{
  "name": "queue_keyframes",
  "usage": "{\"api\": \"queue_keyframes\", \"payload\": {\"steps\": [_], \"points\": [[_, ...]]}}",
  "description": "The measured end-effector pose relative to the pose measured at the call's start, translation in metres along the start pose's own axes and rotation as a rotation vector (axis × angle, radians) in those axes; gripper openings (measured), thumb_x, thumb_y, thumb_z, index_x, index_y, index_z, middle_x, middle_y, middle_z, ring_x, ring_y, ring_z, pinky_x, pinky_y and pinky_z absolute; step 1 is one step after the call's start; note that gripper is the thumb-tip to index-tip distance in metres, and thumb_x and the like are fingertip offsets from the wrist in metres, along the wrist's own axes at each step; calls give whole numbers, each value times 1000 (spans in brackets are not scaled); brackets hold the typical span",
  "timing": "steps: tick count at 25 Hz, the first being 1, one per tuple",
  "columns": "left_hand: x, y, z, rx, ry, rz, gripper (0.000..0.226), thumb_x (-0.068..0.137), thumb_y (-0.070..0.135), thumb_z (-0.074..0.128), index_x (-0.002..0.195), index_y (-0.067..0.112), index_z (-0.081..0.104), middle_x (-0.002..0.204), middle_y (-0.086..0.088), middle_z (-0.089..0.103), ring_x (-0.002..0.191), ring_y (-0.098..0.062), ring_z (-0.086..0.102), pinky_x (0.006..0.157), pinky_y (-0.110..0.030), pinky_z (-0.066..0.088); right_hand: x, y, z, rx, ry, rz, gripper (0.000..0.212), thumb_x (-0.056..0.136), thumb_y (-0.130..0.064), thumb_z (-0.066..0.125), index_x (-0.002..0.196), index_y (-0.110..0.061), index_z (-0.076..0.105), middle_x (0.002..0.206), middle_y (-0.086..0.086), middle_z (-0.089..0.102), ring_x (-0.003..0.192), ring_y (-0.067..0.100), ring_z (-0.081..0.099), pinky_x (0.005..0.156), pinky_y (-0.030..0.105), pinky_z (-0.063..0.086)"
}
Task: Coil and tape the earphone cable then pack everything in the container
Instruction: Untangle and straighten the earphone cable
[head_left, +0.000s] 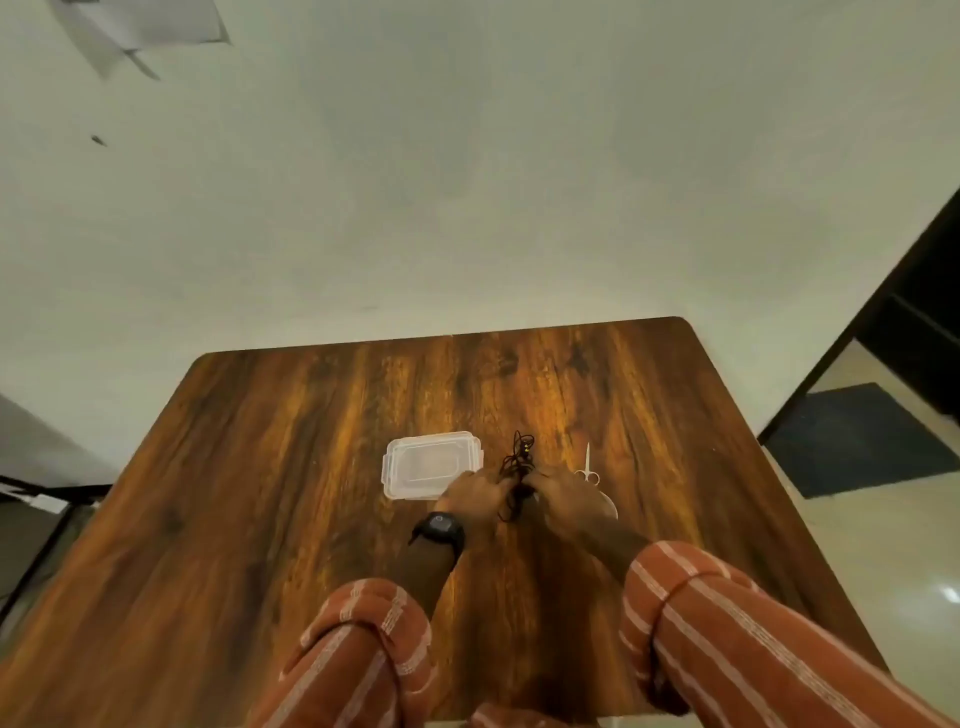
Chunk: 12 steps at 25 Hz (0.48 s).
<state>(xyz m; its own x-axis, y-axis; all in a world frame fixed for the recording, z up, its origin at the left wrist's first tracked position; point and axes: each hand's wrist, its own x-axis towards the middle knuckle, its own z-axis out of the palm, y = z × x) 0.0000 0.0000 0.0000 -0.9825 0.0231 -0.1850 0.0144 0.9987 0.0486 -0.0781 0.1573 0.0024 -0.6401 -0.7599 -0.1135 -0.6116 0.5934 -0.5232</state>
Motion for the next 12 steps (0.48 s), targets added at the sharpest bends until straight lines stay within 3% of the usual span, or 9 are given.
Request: {"api": "queue_keyframes", "payload": {"steps": [2, 6, 8, 12], "points": [[5, -3, 8, 59, -17, 6, 36, 94, 16, 52, 130, 17, 53, 134, -9, 55, 119, -28, 49, 95, -41, 43, 2, 6, 7, 107, 94, 177, 34, 91, -5, 48, 117, -15, 67, 122, 6, 67, 114, 27, 61, 90, 36, 49], [20, -5, 37, 121, -55, 68, 35, 100, 19, 39, 132, 13, 53, 140, -10, 50, 131, -32, 39, 97, -44, 40, 5, 25, 26, 180, 197, 494, 34, 86, -7, 51, 107, -23, 74, 108, 4, 74, 104, 28, 67, 80, 31, 53], [27, 1, 46, 143, -71, 74, 37, 99, 18, 39, 133, 12, 51, 139, -12, 50, 129, -34, 40, 99, -48, 40, 15, 36, 27, 173, 206, 490, 32, 85, -9, 51, 101, -27, 73, 102, 5, 73, 97, 28, 69, 78, 38, 57], [25, 6, 68, 110, -107, 66, 42, 93, 13, 50, 134, 6, 50, 148, -18, 41, 138, -41, 33, 106, -52, 38, 47, 52, 25, 101, 165, 366, 28, 87, -8, 52, 96, -21, 74, 95, 5, 72, 86, 25, 70, 70, 33, 53]]}}
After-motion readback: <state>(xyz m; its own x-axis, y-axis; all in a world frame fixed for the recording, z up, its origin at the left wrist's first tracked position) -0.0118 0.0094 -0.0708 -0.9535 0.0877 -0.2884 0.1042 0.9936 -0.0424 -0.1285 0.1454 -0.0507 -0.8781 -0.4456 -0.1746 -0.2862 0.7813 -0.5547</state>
